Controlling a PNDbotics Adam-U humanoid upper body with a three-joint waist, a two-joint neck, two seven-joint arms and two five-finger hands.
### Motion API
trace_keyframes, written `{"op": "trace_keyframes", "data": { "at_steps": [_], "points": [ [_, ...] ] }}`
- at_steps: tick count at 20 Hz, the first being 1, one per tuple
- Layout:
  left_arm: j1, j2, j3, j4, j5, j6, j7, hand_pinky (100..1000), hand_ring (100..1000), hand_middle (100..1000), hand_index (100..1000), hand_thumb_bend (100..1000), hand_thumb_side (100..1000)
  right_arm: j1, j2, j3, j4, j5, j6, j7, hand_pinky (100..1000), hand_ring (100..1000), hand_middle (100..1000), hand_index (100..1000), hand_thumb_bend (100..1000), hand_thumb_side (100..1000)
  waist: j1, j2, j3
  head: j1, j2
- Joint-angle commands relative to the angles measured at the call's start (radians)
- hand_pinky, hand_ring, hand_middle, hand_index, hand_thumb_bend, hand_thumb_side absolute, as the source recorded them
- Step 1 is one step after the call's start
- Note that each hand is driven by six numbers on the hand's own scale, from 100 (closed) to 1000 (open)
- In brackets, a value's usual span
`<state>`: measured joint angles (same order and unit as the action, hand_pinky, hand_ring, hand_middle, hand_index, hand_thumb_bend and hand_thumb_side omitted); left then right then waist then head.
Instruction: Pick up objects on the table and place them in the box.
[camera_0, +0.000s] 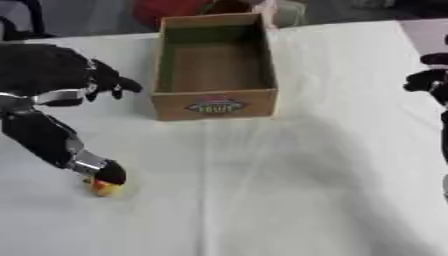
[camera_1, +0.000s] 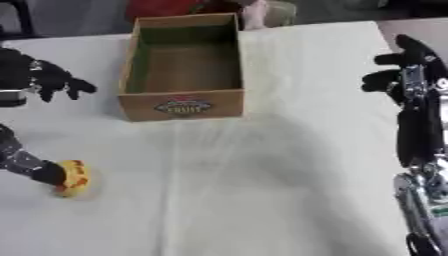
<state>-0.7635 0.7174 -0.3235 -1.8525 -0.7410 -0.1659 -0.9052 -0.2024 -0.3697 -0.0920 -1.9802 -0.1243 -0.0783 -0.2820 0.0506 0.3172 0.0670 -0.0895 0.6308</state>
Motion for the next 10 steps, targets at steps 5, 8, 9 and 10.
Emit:
{"op": "trace_keyframes", "data": {
  "at_steps": [5,8,9,10],
  "points": [
    [0.027,0.05,-0.009,0.056,0.186,0.157,-0.002,434,629,743,1000,582,746,-0.007,-0.018,-0.004,-0.02,-0.002,0.0,0.003,560,559,624,855,100,766,-0.003,-0.02,0.001,0.005,-0.003],
    [0.039,0.058,-0.029,0.076,0.211,0.19,-0.002,449,653,782,1000,612,730,-0.008,-0.017,-0.003,-0.02,-0.001,0.001,0.005,560,560,625,855,100,768,-0.004,-0.019,0.0,0.008,-0.002],
    [0.042,0.06,-0.036,0.085,0.215,0.193,-0.002,447,651,781,1000,617,727,-0.008,-0.016,-0.003,-0.02,-0.001,0.002,0.005,561,560,625,854,100,768,-0.004,-0.019,0.0,0.009,-0.002],
    [0.045,0.06,-0.04,0.094,0.217,0.195,-0.002,445,647,775,1000,623,724,-0.007,-0.016,-0.002,-0.02,-0.001,0.002,0.006,561,560,625,853,100,768,-0.004,-0.019,0.0,0.01,-0.001]
  ]
}}
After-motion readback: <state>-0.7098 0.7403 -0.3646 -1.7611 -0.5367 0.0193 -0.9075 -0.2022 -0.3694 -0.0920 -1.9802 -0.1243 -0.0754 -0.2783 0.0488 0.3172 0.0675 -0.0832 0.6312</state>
